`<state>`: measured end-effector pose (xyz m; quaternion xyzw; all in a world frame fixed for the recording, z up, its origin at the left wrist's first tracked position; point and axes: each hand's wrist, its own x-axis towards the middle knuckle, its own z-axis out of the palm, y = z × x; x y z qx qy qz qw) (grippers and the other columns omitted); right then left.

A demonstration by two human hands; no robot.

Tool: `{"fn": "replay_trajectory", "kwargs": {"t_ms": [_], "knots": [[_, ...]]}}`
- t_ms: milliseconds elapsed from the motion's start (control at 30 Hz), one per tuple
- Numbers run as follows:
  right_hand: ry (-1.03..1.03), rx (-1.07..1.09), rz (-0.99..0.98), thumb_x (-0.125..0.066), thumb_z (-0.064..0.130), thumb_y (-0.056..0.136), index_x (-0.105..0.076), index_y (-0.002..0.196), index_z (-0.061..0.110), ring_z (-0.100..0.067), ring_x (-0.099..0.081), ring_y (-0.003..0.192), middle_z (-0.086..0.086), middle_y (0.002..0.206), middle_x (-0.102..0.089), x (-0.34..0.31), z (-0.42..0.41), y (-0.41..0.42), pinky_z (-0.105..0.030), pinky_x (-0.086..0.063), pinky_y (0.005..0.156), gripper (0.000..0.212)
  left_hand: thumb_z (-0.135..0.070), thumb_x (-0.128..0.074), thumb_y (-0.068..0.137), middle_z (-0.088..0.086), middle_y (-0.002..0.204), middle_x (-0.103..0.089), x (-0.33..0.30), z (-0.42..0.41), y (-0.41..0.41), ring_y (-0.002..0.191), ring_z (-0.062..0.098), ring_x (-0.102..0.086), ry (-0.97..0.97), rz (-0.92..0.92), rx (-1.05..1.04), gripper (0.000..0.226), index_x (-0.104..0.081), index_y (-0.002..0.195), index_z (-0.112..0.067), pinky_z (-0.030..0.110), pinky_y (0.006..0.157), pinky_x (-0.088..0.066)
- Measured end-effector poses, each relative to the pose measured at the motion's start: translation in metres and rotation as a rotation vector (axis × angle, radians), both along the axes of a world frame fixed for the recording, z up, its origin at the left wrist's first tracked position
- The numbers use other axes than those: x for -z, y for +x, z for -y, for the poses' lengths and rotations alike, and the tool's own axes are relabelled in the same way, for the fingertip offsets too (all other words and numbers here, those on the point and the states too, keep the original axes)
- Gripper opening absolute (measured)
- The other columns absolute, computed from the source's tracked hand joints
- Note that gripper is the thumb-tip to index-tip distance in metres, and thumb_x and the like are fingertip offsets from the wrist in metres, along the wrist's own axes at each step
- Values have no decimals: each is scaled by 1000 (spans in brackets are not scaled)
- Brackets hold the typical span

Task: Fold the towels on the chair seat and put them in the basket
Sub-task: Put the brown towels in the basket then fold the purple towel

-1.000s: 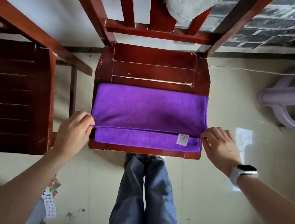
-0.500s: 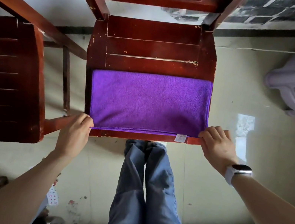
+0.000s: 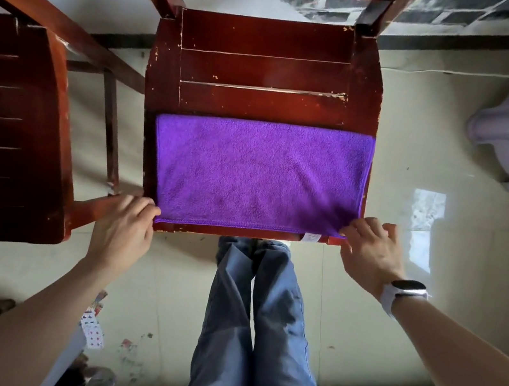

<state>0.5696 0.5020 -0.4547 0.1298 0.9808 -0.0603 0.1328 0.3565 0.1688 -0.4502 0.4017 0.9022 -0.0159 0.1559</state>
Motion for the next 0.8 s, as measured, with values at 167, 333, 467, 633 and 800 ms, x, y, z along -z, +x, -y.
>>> {"fn": "replay_trajectory", "kwargs": {"t_ms": [167,333,467,633,800], "knots": [[-6,-19,-100,-53,13,73,-66,78,12,-30,-62,78,-8,85,-66,-9,8,-5,-39,-44,72,14,-15,-46,82,14,98,-62,-6,-19,6,82,35,-56,94,14,-133,27,-66,97,-5,41,73,-47],[-3,-155,71,-80,22,62,-63,116,18,-39,-52,118,-14,129,-56,3,20,-50,-63,-40,93,57,-31,-73,74,23,140,-40,11,-73,6,128,45,-37,52,177,-38,66,-47,132,-10,55,100,-36],[-85,-165,244,-81,48,54,-44,134,29,-48,-30,131,-18,146,-33,4,5,-69,-67,-33,98,90,-55,-73,63,16,155,4,29,-80,-5,139,45,6,-103,308,-68,108,-12,146,-24,55,110,-9],[-1,-212,376,-75,64,49,-44,134,32,-46,-36,129,-16,144,-37,-6,-21,-50,-65,-38,93,96,-54,-81,50,17,155,3,31,-70,-12,138,47,7,-128,298,-53,123,-9,146,-24,54,107,-6],[39,-136,367,-29,60,81,-51,131,19,-43,-42,126,-14,140,-44,-21,-36,-26,-64,-39,94,68,-51,-81,54,16,155,5,24,-76,-12,139,46,7,-152,313,-69,120,-10,146,-24,57,110,-9]]}}
